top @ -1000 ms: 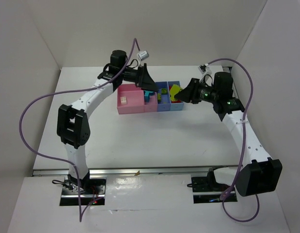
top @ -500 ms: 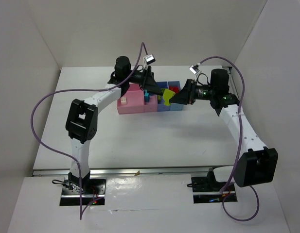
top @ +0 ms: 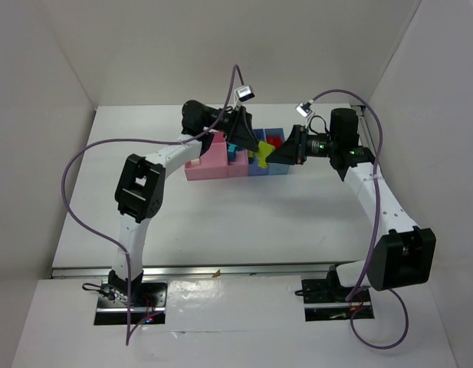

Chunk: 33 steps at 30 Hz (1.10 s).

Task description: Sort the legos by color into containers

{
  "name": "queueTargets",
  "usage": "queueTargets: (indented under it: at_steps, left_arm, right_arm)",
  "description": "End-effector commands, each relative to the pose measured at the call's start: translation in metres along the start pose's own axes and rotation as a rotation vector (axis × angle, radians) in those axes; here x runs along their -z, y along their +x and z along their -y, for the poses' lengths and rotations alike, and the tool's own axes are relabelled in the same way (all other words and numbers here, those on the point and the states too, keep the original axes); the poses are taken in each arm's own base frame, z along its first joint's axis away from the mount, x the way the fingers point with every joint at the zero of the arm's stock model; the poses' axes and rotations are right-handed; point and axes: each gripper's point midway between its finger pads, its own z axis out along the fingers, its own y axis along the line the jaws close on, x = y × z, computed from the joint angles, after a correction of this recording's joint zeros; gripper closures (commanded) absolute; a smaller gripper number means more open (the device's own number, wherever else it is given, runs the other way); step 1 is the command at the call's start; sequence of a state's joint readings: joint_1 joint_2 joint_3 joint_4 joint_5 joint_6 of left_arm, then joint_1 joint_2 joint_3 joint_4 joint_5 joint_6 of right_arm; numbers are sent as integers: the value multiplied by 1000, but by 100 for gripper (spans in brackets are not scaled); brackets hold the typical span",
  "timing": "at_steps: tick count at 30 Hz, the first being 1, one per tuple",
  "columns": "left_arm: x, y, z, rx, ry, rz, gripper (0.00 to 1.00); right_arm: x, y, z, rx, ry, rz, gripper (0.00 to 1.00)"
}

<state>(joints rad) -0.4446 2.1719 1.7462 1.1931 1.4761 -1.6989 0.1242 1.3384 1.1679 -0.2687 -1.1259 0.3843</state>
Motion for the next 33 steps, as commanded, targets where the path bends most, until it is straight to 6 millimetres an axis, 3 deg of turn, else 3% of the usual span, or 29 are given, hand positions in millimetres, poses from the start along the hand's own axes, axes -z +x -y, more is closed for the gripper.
queueTargets:
  at_steps: [1,3,7,10,11,16,21,27,28,29,31,32,33]
  left_arm:
    - [-5,9,12,-133,14,-74,31]
    - [-6,8,9,-132,14,-74,37]
    - [-6,7,7,-118,13,-74,40]
    - [-6,6,9,-127,14,-74,56]
    - [-6,6,9,-117,13,-74,67]
    - [-6,3,7,-118,13,-74,100]
    - [27,-5,-13,-13,-37,22,100]
    - [43,-13,-17,-21,-74,74,100]
    - [43,-11,-24,106,-86,85,100]
    - [47,-19,-29,17,-117,112,100]
    - [53,-28,-38,40,-194,154,100]
    - [55,-31,-48,61,-258,173,100]
    - [64,-39,-59,76,-428,200,100]
  right_arm:
    - [2,-22,-11,91,-20,40,94]
    - [2,-22,-11,91,-20,40,94]
    - [0,-21,-6,74,-9,37,94]
    - [0,-21,-6,74,-8,37,94]
    - [0,-20,-4,66,1,37,94]
    - [0,-14,12,52,67,26,94]
    - [5,-15,14,69,131,47,94]
    - [10,-18,13,76,174,68,95]
    - [10,-19,17,76,194,76,97]
    - [11,-21,20,76,214,84,97]
    - [15,-28,35,78,308,132,97]
    - [14,-30,46,41,347,145,97]
    - [19,-43,61,34,441,193,97]
